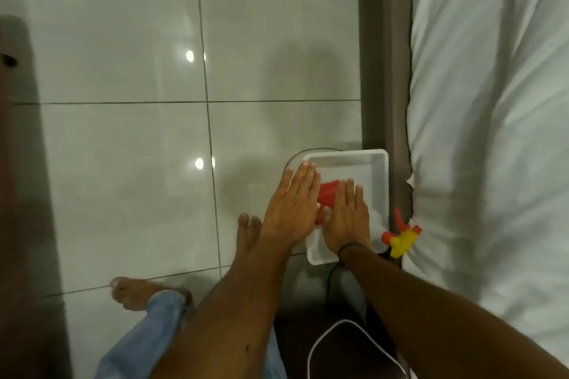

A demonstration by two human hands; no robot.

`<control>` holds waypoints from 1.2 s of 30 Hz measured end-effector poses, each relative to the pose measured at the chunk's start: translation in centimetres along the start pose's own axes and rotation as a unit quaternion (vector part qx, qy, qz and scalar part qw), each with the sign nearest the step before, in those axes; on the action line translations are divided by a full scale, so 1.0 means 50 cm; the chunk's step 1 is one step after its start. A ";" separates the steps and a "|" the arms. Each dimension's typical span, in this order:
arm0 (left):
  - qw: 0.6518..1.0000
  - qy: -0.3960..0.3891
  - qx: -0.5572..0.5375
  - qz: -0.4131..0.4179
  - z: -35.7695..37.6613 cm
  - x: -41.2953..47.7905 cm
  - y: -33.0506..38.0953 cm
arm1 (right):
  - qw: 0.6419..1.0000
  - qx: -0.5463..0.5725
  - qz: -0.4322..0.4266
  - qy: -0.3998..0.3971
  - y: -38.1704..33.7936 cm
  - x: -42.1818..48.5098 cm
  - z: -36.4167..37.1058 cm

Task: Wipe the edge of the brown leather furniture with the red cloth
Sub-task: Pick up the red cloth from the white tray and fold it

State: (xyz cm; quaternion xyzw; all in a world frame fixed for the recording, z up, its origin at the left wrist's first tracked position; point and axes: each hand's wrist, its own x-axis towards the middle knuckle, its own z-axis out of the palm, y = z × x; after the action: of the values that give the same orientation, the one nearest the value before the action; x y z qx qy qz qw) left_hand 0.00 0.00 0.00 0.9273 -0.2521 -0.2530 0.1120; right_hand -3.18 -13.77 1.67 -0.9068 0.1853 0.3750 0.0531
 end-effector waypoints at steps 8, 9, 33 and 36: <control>0.996 -0.070 0.008 -0.060 0.082 0.112 0.045 | 0.975 0.179 0.112 -0.067 0.051 0.142 0.031; 0.994 -0.083 0.010 -0.066 0.088 0.119 0.047 | 0.972 0.191 0.120 -0.066 0.051 0.155 0.041; 0.803 -0.053 -0.579 -0.132 -0.112 -0.173 -0.093 | 0.917 0.313 -0.129 -0.209 -0.070 -0.110 -0.208; 0.720 0.026 -0.661 -0.210 -0.131 -0.290 -0.163 | 0.862 0.416 -0.121 -0.263 -0.174 -0.148 -0.204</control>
State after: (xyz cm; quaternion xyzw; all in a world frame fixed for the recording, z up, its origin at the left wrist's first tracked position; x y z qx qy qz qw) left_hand -4.00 15.02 8.80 0.6533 0.1832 -0.3479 0.6470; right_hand 2.03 -5.94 13.76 -0.6834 0.1924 0.4780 0.5172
